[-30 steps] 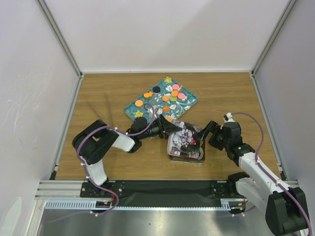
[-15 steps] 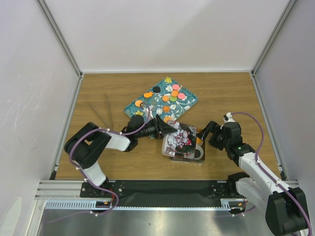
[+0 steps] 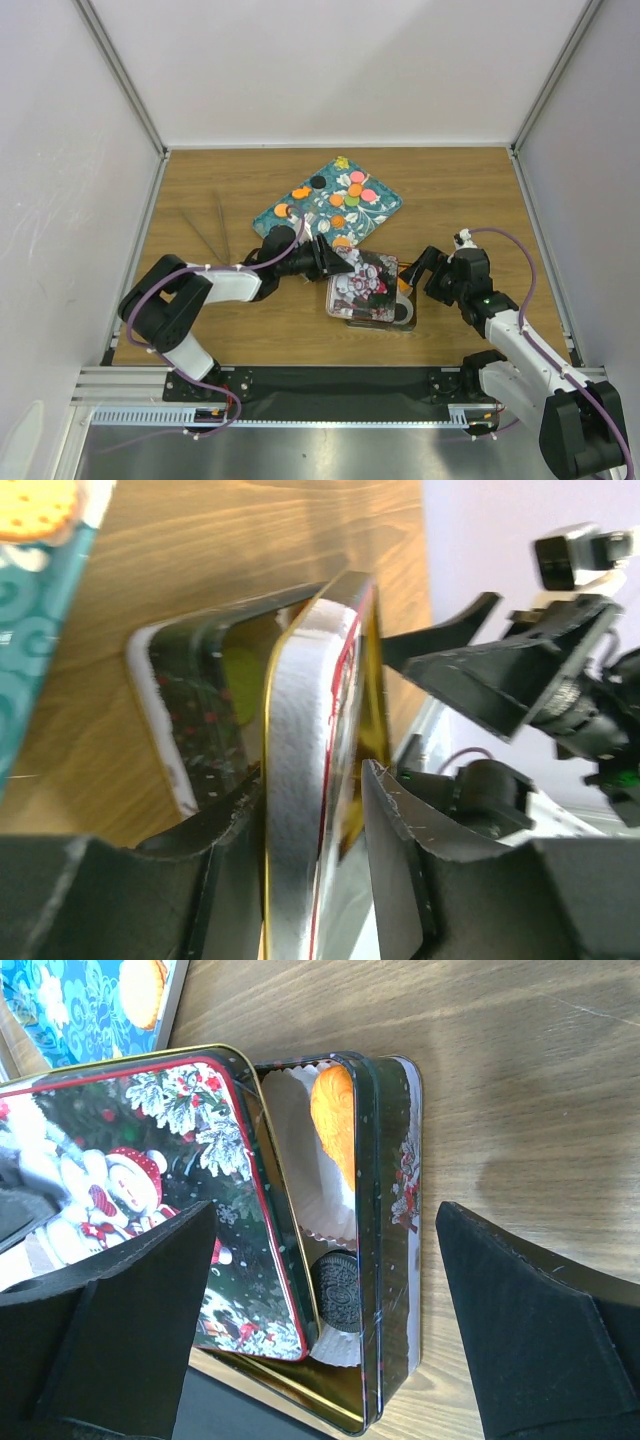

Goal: Pack the cookies

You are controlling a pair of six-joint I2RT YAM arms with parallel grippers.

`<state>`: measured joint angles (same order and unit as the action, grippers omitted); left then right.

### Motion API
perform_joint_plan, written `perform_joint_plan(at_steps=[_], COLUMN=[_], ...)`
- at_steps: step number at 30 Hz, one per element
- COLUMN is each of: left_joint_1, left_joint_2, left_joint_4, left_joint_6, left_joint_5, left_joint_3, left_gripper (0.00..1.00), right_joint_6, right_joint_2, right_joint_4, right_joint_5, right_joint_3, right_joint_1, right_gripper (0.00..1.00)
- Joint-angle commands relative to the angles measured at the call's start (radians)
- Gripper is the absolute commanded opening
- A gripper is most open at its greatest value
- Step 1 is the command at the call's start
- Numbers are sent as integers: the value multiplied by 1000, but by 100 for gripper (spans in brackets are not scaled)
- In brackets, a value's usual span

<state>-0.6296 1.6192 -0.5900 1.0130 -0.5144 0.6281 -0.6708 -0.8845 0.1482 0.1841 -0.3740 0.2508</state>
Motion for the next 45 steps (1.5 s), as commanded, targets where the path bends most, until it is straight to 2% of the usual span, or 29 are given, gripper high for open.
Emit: perform_joint_plan(at_steps=[1,9,30,45], left_joint_1=[8,8,-8,-18], left_joint_2=[-33,-15,83,97], left_joint_4=[82,167,194,243], left_joint_6=[-93,-159,-192,-228], left_joint_5=[40,74,97,132], left_joint_3=[48,87,133,148], left_gripper=[44,43,41,47], right_joint_6=[23,30,63,83], right_joint_2=[13,12,-37,-59], right_joint_4=[-15,-19,-33,-21], right_joint_5=[2,20,80,55], right_joint_3=[-26,-26,-40,-51], right_joint_1=[-2,-4,45,74], right_gripper=[96,96,96,96])
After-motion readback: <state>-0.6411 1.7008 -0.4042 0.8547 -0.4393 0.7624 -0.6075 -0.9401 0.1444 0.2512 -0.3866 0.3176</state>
